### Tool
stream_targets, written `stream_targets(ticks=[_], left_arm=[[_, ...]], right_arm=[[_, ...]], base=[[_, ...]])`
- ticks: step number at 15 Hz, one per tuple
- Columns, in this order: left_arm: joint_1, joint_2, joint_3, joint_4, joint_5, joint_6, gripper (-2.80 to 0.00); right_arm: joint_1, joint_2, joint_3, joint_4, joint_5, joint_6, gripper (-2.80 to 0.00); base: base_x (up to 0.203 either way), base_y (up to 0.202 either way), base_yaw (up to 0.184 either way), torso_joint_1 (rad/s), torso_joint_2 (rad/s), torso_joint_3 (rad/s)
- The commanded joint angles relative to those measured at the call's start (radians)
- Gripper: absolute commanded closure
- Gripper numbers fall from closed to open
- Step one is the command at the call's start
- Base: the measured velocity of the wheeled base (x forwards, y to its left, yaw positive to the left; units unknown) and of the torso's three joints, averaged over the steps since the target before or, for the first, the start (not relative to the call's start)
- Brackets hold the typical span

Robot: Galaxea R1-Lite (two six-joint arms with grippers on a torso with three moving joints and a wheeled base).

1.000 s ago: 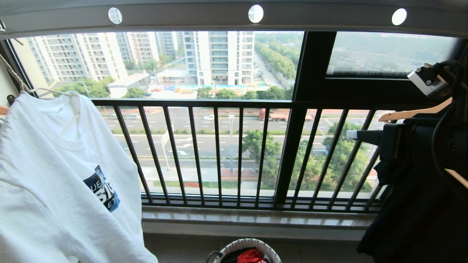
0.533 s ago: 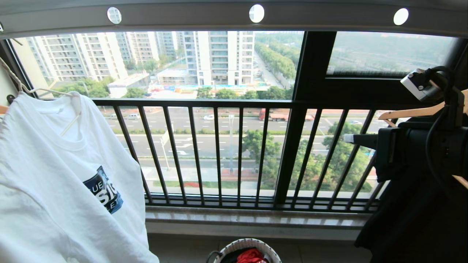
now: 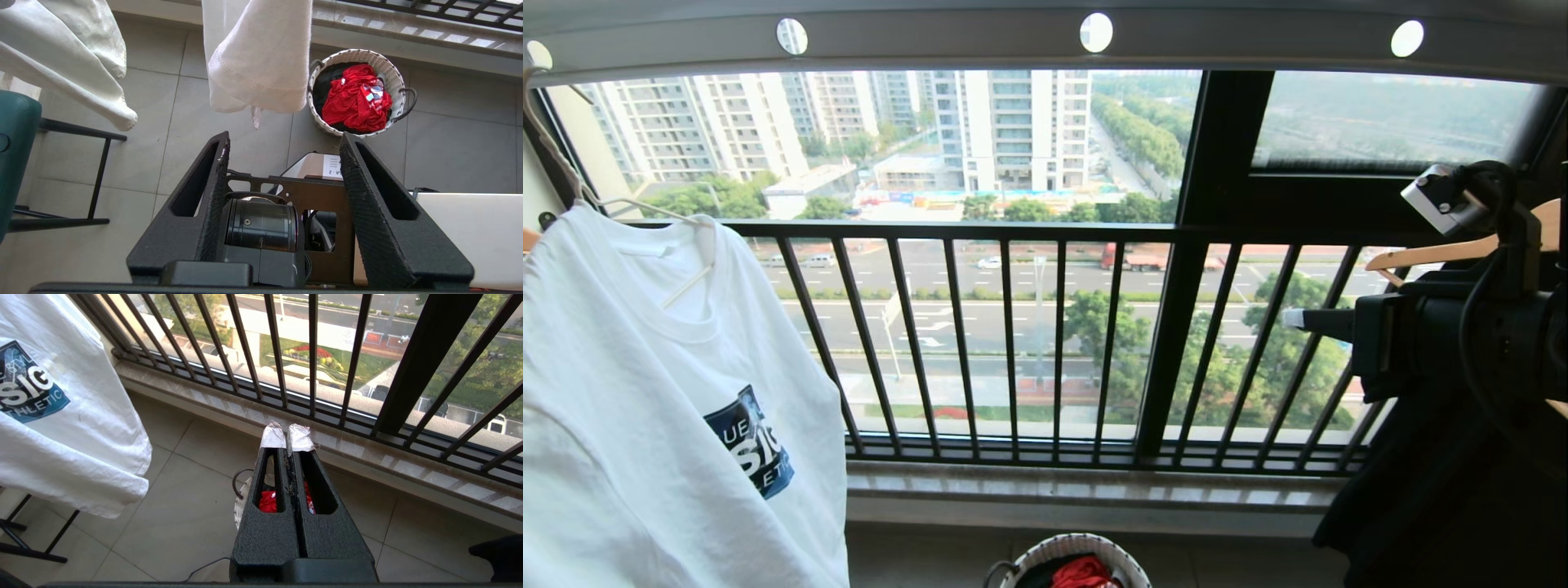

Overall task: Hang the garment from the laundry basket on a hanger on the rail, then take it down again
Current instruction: Take the clothes off the clothes rack

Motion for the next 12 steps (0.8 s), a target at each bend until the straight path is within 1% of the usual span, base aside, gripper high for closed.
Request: stream_targets(ticks=[1,2,3,4,5,7,8,9,12], left_arm=[[0.014,-0.017,0.007,0.007,0.016,0.014,-2.80],[0.017,-0.020,0.025,0.003,0.020,0.024,-2.80],[0.017,-0.026,0.049,-0.026,0.026,0.030,-2.80],[0.017,-0.032,0.077,-0.073,0.031,0.041,-2.80],[0.018,-0.034,0.115,-0.121,0.047,0.066,-2.80],[0.019,-0.021,0.191,-0.227,0.128,0.103,-2.80],[0.019,-0.012,0.228,-0.299,0.147,0.110,-2.80],[0.018,0.007,0.254,-0.348,0.153,0.118,-2.80],[0.018,0.055,0.297,-0.446,0.148,0.126,-2.80]], right_arm=[[0.000,0.004,0.000,-0.001,0.001,0.001,0.00],[0.000,0.002,0.000,-0.001,0.001,0.001,0.00],[0.002,0.004,0.002,-0.001,0.001,0.001,0.00],[0.000,0.004,0.002,-0.001,0.001,0.001,0.00],[0.000,0.005,0.004,-0.001,0.001,0.001,0.00],[0.000,0.010,0.004,-0.001,0.001,0.001,0.00],[0.001,0.010,0.004,-0.001,0.001,0.001,0.00],[0.001,0.010,0.004,-0.001,0.001,0.001,0.00],[0.000,0.010,0.004,-0.001,0.001,0.001,0.00]], base=[[0.000,0.000,0.000,0.000,0.00,0.000],[0.000,0.000,0.000,0.000,0.00,0.000],[0.000,0.000,0.000,0.000,0.00,0.000],[0.000,0.000,0.000,0.000,0.00,0.000],[0.000,0.000,0.000,0.000,0.00,0.000],[0.000,0.000,0.000,0.000,0.00,0.000],[0.000,0.000,0.000,0.000,0.00,0.000],[0.000,0.000,0.000,0.000,0.00,0.000],[0.000,0.000,0.000,0.000,0.00,0.000]])
